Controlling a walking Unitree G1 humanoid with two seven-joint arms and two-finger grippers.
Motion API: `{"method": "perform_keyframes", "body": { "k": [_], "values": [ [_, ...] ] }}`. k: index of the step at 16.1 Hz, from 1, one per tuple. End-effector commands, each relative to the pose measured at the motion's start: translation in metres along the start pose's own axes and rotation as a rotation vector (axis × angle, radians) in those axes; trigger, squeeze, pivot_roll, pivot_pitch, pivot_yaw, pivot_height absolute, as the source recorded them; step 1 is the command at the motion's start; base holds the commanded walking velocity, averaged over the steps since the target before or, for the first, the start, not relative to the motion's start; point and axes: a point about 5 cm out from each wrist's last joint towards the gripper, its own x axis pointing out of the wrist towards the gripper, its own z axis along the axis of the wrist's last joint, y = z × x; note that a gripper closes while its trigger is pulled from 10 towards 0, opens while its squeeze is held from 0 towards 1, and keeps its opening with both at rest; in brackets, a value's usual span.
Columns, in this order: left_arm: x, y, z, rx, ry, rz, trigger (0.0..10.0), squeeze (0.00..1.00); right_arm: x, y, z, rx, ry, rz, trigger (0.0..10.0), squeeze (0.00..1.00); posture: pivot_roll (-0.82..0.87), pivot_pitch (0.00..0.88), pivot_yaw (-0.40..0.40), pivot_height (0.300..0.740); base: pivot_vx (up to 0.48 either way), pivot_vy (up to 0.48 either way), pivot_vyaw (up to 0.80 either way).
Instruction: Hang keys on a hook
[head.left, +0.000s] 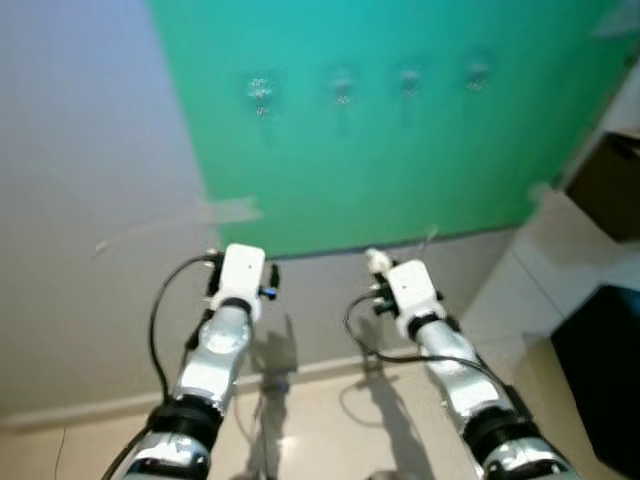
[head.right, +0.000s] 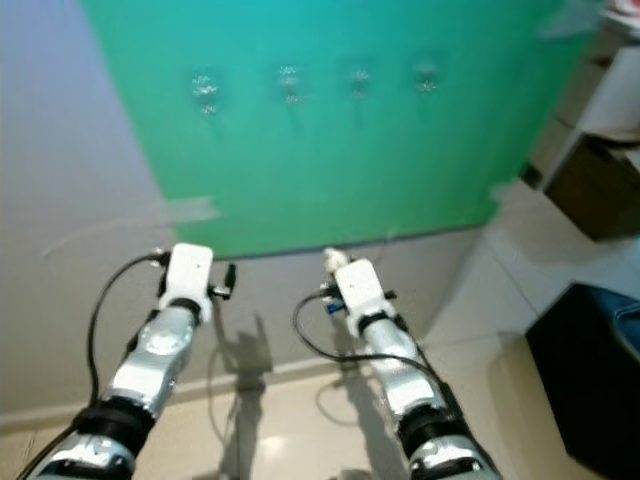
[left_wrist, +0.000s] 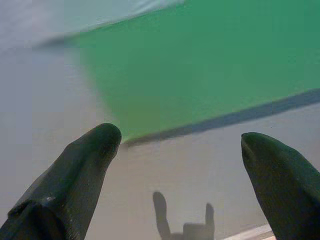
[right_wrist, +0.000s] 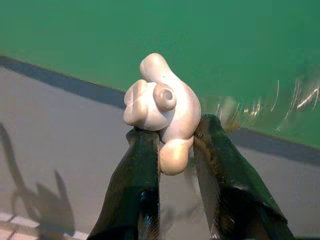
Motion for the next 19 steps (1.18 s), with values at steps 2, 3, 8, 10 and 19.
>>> {"method": "perform_keyframes", "body": {
  "k": [2,3,8,10,19],
  "values": [
    [0.0,-0.002,-0.002,0.007,0.012,0.008,10.0,0.0,-0.001,0.001,0.0,0.0,-0.01,0.016,0.0,0.0,-0.12,0.0,0.027,0.723,0.0,-0.465,0.0],
    [0.0,-0.001,-0.002,0.008,0.013,0.015,10.0,0.0,-0.002,0.002,-0.001,-0.002,-0.011,0.019,0.0,0.0,-0.12,0.0,0.026,0.723,0.0,-0.454,0.0],
    [-0.001,0.003,-0.004,0.008,0.02,0.038,10.0,0.0,-0.002,0.004,-0.001,-0.007,-0.015,0.034,0.0,0.0,-0.12,0.0,0.02,0.723,0.049,-0.429,0.0],
    [-0.001,0.006,-0.005,0.0,0.029,0.056,10.0,0.0,-0.002,0.005,-0.001,-0.007,-0.016,0.04,0.0,0.0,-0.11,0.0,0.019,0.723,0.294,-0.377,0.0],
    [0.0,0.006,-0.005,0.006,0.035,0.081,10.0,0.0,-0.004,0.007,-0.003,-0.01,-0.011,0.055,0.0,0.0,-0.11,0.0,0.017,0.723,0.07,-0.079,0.0]
  ]
}}
